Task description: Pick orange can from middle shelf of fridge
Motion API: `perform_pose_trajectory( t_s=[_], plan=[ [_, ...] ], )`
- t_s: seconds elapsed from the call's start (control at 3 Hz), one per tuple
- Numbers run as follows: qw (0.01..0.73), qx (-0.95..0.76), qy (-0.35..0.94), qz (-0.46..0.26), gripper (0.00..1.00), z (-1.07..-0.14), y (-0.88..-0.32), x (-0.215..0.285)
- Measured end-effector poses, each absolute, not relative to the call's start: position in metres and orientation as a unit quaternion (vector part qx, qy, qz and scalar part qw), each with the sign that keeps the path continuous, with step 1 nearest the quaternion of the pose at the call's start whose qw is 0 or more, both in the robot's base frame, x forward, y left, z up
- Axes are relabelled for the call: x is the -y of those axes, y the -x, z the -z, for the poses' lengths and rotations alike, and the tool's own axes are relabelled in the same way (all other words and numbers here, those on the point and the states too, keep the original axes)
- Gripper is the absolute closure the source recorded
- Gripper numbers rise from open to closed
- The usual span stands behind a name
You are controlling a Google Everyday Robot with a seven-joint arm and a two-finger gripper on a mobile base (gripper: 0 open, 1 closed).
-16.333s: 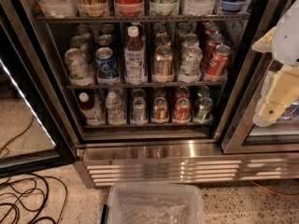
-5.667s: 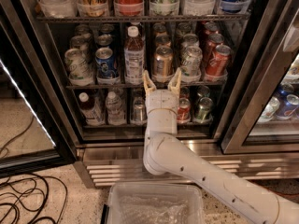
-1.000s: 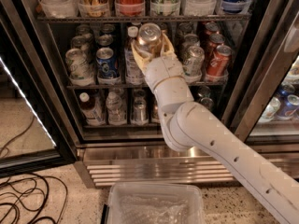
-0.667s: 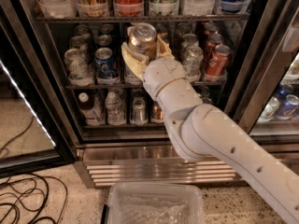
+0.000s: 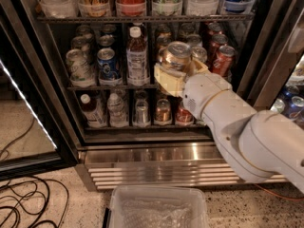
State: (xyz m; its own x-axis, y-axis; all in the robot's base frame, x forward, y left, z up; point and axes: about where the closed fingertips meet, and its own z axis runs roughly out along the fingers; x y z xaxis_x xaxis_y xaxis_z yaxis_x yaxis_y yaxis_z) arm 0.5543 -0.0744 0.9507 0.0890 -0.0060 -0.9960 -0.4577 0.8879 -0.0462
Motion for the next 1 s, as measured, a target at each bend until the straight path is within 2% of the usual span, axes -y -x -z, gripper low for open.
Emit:
perform_pose_trajectory(
  t_s=[0.33, 1.0],
  plan=[
    [0.693, -0.678, 0.197, -0.143, 1.0, -0.937, -0.546, 0.117],
    [0.683, -0.68, 0.214, -0.158, 1.0, -0.923, -0.539, 0.119]
  ],
)
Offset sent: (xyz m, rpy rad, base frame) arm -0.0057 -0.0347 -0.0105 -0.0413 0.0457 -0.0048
